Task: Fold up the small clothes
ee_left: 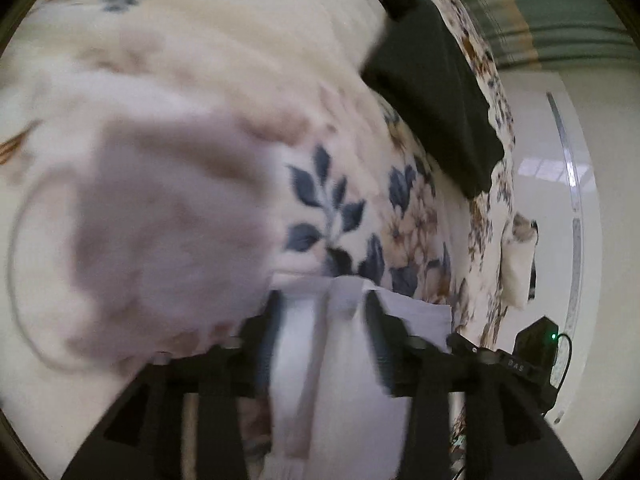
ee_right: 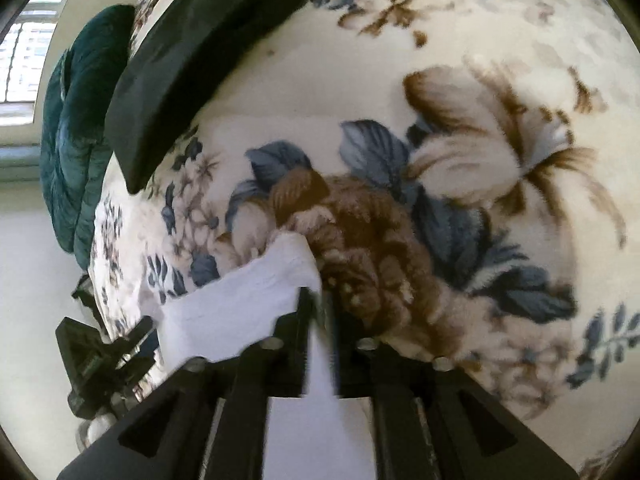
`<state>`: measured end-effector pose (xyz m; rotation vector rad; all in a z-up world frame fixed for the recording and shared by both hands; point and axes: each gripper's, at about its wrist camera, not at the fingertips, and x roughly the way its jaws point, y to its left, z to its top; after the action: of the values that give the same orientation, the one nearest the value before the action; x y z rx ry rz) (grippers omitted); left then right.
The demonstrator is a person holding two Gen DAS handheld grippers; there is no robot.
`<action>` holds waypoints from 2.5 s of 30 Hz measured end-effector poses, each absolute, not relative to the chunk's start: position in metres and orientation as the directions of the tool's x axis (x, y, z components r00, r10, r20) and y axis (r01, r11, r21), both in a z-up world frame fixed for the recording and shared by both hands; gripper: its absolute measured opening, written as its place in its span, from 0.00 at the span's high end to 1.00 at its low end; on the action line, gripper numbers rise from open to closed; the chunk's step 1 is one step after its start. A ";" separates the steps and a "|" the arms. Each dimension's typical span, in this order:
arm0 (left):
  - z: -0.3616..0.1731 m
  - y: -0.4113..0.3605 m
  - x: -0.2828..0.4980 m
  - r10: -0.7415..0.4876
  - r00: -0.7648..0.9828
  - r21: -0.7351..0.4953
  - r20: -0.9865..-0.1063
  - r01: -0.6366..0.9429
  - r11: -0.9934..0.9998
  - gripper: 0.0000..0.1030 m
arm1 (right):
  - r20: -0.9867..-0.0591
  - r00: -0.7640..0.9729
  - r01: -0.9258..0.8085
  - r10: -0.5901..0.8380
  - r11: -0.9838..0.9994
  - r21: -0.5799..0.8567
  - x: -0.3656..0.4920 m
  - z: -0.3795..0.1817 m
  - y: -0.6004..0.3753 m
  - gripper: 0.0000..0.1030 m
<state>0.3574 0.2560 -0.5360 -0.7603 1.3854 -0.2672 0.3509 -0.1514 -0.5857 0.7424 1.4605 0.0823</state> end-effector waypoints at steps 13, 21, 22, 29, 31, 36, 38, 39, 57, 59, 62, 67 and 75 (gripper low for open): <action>-0.529 0.212 0.345 -0.634 0.241 -0.675 -0.735 -0.170 0.718 0.97 | -0.820 0.188 0.294 0.541 0.765 0.573 0.355 -0.589 -0.140 0.95; -0.579 0.263 0.337 -0.712 0.270 -0.737 -0.648 -0.459 0.497 0.93 | -0.840 0.174 0.272 0.514 0.795 0.543 0.361 -0.578 -0.149 0.97; -0.579 0.267 0.338 -0.687 0.257 -0.714 -0.680 -0.446 0.540 0.80 | -0.848 0.154 0.279 0.506 0.802 0.529 0.362 -0.581 -0.151 0.97; -0.560 0.240 0.357 -0.649 0.219 -0.684 -0.728 -0.281 0.673 0.46 | -0.797 0.107 0.301 0.594 0.745 0.596 0.373 -0.596 -0.152 0.48; -0.561 0.223 0.362 -0.648 0.202 -0.679 -0.734 -0.239 0.695 0.53 | -0.791 0.092 0.311 0.605 0.737 0.600 0.375 -0.605 -0.147 0.51; -0.560 0.208 0.372 -0.779 0.213 -0.804 -0.590 -0.245 0.542 0.94 | -0.747 0.139 0.283 0.650 0.697 0.659 0.381 -0.599 -0.137 0.96; -0.566 0.215 0.372 -0.766 0.221 -0.792 -0.604 -0.280 0.543 0.94 | -0.752 0.147 0.274 0.643 0.704 0.655 0.385 -0.595 -0.138 0.97; -0.568 0.221 0.371 -0.722 0.214 -0.749 -0.658 -0.284 0.599 0.94 | -0.774 0.140 0.270 0.617 0.728 0.630 0.387 -0.595 -0.139 0.97; -0.582 0.224 0.292 -0.787 0.074 -0.772 -0.613 -0.267 0.576 0.45 | -0.535 -0.152 0.361 0.831 0.551 0.753 0.294 -0.650 -0.139 0.33; -0.584 0.217 0.295 -0.778 0.069 -0.765 -0.624 -0.257 0.591 0.44 | -0.501 -0.116 0.391 0.858 0.503 0.771 0.289 -0.661 -0.134 0.33; -0.576 0.212 0.298 -0.759 0.086 -0.754 -0.645 -0.231 0.615 0.49 | -0.469 -0.036 0.406 0.883 0.441 0.800 0.291 -0.666 -0.125 0.49; -0.554 0.205 0.300 -0.734 0.103 -0.738 -0.671 -0.179 0.650 0.79 | -0.508 -0.026 0.345 0.861 0.484 0.804 0.299 -0.650 -0.107 0.84; -0.493 0.193 0.334 -0.752 0.166 -0.768 -0.638 -0.078 0.635 0.80 | -0.538 0.035 0.227 0.842 0.518 0.825 0.338 -0.571 -0.120 0.85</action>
<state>0.3340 0.1933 -0.4927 -0.7809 1.3394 -0.5565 0.3378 -0.1197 -0.5714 0.9678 1.4996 0.6103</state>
